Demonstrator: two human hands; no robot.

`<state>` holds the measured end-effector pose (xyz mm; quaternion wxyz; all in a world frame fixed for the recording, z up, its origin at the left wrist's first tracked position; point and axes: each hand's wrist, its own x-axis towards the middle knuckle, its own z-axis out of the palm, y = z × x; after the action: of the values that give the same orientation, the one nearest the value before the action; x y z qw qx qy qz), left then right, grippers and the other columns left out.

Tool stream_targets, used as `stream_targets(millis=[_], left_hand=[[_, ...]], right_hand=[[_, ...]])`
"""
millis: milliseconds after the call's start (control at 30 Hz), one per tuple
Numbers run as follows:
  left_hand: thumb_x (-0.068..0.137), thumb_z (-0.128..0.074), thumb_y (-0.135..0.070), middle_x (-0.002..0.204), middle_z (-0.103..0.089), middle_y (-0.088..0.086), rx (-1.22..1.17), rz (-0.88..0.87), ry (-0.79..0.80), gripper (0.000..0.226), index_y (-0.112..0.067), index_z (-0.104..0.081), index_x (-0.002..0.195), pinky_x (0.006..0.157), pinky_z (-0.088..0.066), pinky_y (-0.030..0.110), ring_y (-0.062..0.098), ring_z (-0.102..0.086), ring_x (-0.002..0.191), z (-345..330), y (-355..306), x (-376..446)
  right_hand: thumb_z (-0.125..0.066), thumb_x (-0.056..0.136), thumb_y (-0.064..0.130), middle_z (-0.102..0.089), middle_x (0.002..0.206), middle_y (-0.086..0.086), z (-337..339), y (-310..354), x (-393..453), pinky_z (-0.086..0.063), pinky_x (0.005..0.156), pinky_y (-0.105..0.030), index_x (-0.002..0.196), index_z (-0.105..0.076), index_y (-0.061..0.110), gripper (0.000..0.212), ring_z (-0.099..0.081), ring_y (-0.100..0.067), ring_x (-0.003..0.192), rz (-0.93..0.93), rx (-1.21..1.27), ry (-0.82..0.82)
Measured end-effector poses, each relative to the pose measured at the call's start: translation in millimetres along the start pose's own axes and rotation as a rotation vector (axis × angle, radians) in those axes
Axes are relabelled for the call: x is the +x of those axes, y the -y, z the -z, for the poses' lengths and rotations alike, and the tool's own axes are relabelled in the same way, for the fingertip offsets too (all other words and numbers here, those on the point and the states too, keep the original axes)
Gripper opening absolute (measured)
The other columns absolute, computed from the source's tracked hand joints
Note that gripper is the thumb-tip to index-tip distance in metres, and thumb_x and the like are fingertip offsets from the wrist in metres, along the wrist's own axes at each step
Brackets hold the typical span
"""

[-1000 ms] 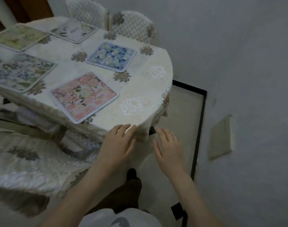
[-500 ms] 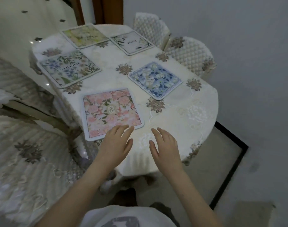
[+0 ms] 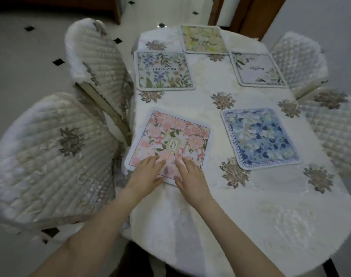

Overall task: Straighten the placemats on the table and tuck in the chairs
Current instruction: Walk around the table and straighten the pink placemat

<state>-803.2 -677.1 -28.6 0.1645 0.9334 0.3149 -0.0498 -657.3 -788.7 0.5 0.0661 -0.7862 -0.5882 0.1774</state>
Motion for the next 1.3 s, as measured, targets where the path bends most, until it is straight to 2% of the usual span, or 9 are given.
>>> stream_targets(millis=[167, 367, 533, 700, 767, 833, 967, 1133, 1300], left_hand=[[0.085, -0.059, -0.047, 0.156, -0.019, 0.012, 0.009, 0.087, 0.068, 0.069, -0.027, -0.028, 0.143, 0.117, -0.018, 0.046, 0.033, -0.014, 0.143, -22.0, 17.7, 20.4], [0.089, -0.045, -0.057, 0.156, -0.011, 0.022, 0.229, -0.047, 0.152, 0.071, -0.027, -0.016, 0.146, 0.114, -0.023, 0.052, 0.042, -0.013, 0.141, -25.4, 32.9, 27.8], [0.102, -0.021, -0.040, 0.150, -0.003, 0.039, 0.412, -0.111, 0.167, 0.058, -0.011, -0.001, 0.147, 0.110, -0.019, 0.062, 0.062, -0.009, 0.134, -34.0, 25.5, 26.1], [0.101, -0.026, -0.015, 0.142, -0.029, 0.040, 0.496, -0.084, 0.028, 0.046, -0.003, -0.017, 0.145, 0.106, -0.033, 0.058, 0.060, -0.033, 0.126, -39.0, 19.9, 18.9], [0.101, -0.020, -0.008, 0.144, -0.017, 0.045, 0.495, -0.132, 0.089, 0.046, 0.002, -0.008, 0.144, 0.109, -0.025, 0.062, 0.064, -0.023, 0.128, -40.1, 21.2, 19.7], [0.101, -0.017, -0.005, 0.144, -0.011, 0.046, 0.474, -0.136, 0.172, 0.046, 0.004, -0.002, 0.143, 0.109, -0.022, 0.063, 0.065, -0.018, 0.129, -35.6, 21.2, 18.1], [0.100, -0.018, -0.002, 0.141, -0.016, 0.049, 0.452, -0.091, 0.159, 0.046, 0.005, -0.004, 0.143, 0.107, -0.026, 0.061, 0.065, -0.025, 0.126, -38.5, 3.6, 9.4], [0.099, -0.025, -0.005, 0.143, -0.016, 0.046, 0.385, 0.041, 0.171, 0.049, 0.002, -0.005, 0.144, 0.102, -0.035, 0.059, 0.063, -0.026, 0.128, -45.5, -27.4, -1.9], [0.096, -0.034, -0.004, 0.146, -0.011, 0.044, 0.308, 0.180, 0.196, 0.057, -0.001, -0.005, 0.145, 0.110, -0.025, 0.059, 0.062, -0.016, 0.132, -55.0, -55.4, -7.2]], right_hand=[[-0.042, 0.092, 0.056, 0.003, 0.160, -0.013, -32.1, -21.6, 41.2, -0.006, 0.115, -0.059, 0.150, -0.007, 0.026, 0.074, 0.005, -0.039, 0.145, 0.026, -0.119, 0.236], [-0.035, 0.092, 0.059, 0.006, 0.157, -0.025, -48.1, -27.7, 55.6, -0.009, 0.109, -0.069, 0.149, 0.002, 0.019, 0.079, 0.004, -0.053, 0.140, 0.122, -0.278, 0.251], [-0.020, 0.099, 0.049, 0.006, 0.153, -0.035, -52.0, -22.0, 56.8, -0.012, 0.106, -0.072, 0.148, 0.010, 0.008, 0.070, 0.003, -0.064, 0.134, 0.170, -0.444, 0.309], [-0.017, 0.104, 0.018, 0.002, 0.148, -0.043, -53.4, -16.4, 51.8, -0.017, 0.106, -0.071, 0.145, 0.011, 0.000, 0.053, 0.000, -0.065, 0.133, 0.214, -0.466, 0.318], [-0.021, 0.103, 0.013, 0.003, 0.149, -0.043, -51.1, -19.5, 54.0, -0.016, 0.107, -0.072, 0.146, 0.010, 0.001, 0.054, 0.001, -0.064, 0.133, 0.256, -0.481, 0.344], [-0.021, 0.103, 0.020, 0.004, 0.150, -0.041, -50.4, -23.6, 55.2, -0.013, 0.107, -0.072, 0.147, 0.009, 0.005, 0.055, 0.005, -0.063, 0.134, 0.303, -0.476, 0.375], [-0.017, 0.103, 0.034, 0.004, 0.153, -0.035, -52.8, -36.8, 53.0, -0.008, 0.108, -0.071, 0.148, 0.008, 0.011, 0.057, 0.007, -0.059, 0.137, 0.356, -0.475, 0.400], [-0.018, 0.103, 0.036, 0.003, 0.156, -0.029, -44.3, -51.1, 45.8, -0.008, 0.110, -0.069, 0.149, 0.005, 0.012, 0.057, 0.007, -0.054, 0.140, 0.416, -0.470, 0.431], [-0.019, 0.103, 0.031, 0.003, 0.159, -0.020, -29.4, -60.8, 33.1, -0.005, 0.112, -0.065, 0.149, 0.003, 0.012, 0.055, 0.008, -0.051, 0.141, 0.457, -0.423, 0.481]])
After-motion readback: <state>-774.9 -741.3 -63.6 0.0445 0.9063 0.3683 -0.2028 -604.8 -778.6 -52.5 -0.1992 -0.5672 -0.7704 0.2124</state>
